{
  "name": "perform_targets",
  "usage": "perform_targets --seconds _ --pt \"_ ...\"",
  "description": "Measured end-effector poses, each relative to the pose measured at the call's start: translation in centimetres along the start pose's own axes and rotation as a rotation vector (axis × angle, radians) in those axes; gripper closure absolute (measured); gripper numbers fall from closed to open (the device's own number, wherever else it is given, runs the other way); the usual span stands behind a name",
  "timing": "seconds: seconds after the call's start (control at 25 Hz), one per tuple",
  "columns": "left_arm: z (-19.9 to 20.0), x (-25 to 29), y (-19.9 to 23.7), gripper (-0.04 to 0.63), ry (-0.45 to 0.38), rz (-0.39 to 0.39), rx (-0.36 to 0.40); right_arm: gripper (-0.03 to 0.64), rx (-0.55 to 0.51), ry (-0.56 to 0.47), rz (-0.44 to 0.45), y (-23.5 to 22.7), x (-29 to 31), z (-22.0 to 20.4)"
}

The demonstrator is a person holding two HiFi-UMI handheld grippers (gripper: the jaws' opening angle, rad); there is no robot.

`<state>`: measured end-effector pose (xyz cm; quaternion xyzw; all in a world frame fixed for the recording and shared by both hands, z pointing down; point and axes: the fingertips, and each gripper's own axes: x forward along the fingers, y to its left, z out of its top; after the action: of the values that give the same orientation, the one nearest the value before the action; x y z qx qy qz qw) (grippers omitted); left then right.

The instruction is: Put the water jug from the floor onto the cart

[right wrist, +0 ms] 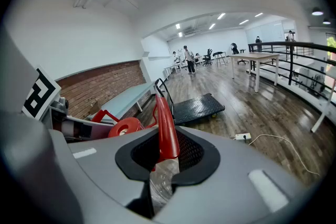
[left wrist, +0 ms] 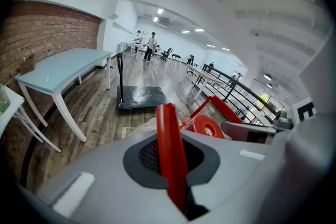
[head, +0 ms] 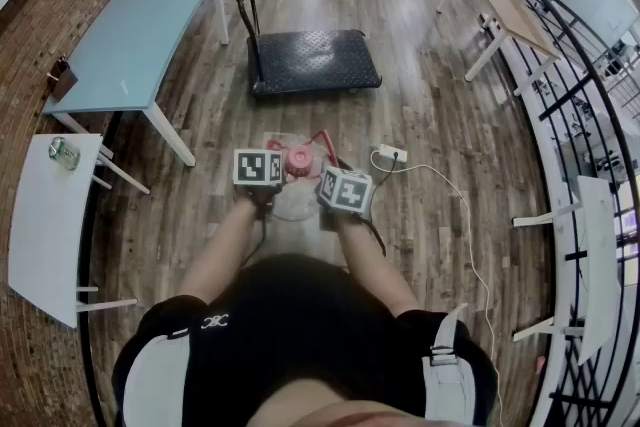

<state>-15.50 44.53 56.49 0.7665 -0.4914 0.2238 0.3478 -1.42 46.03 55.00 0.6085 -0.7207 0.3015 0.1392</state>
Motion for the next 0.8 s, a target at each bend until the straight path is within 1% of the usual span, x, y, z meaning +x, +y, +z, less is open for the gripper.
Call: perform_targets --seconds 0.28,0.44,0.8 --pt "-0.6 -0.1 -1.0 0.591 0.005 0.004 -0.003 0.543 -0.011 0.006 0.013 -0.7 -0.5 -0.4" --pt "-0.9 -0.1 -1.5 0.589 0.008 0.013 -0.011 0.541 0.009 0.0 0.031 -1.1 -0.7 -0.3" --pt "-0.2 0.5 -3.6 0.589 -0.016 0.034 -0.006 0.54 0.001 -0.013 0.07 -2.8 -1.0 0.4"
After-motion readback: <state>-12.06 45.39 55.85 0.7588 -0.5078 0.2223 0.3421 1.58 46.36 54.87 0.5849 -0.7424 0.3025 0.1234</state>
